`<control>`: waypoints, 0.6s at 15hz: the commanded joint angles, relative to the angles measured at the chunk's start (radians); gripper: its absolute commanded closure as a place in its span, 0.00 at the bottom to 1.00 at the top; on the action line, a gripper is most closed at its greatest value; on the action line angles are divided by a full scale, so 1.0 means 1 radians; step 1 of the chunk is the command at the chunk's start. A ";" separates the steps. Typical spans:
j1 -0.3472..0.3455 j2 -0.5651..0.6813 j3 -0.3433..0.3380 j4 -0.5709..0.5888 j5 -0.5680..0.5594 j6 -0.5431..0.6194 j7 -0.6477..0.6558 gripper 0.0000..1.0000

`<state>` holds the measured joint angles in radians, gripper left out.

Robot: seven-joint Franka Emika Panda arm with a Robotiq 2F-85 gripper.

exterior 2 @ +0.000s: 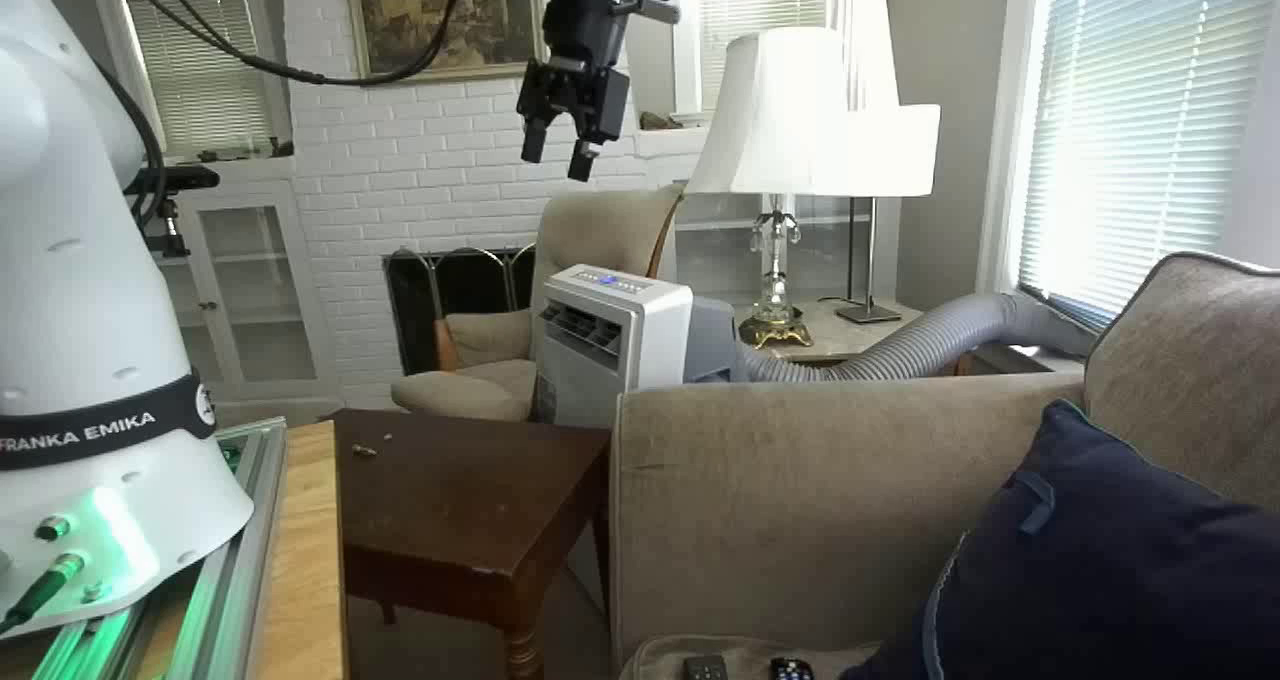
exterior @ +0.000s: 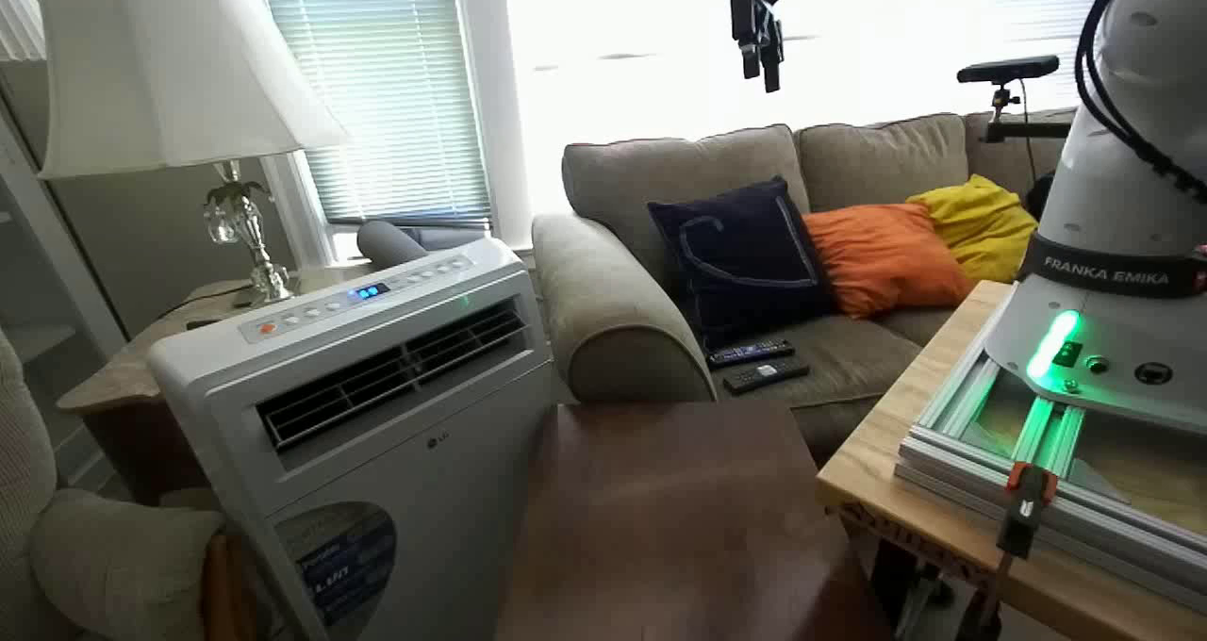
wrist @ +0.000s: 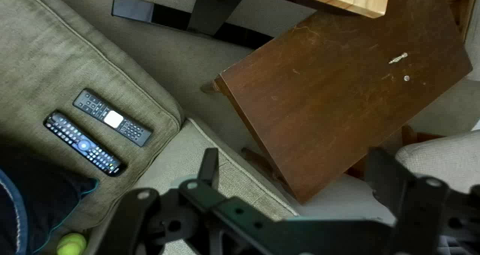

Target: Put both remotes on the left armrest of the chair

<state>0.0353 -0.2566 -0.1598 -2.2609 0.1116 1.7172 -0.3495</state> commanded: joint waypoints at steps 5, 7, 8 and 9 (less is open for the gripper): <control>-0.023 0.001 0.022 0.001 0.005 -0.002 -0.004 0.00; -0.020 -0.013 0.016 -0.013 0.015 0.024 -0.042 0.00; -0.014 -0.030 0.018 -0.037 0.006 0.085 -0.100 0.00; -0.010 -0.021 0.027 -0.041 -0.027 0.119 -0.138 0.00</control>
<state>0.0324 -0.2575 -0.1544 -2.2635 0.1116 1.7435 -0.3820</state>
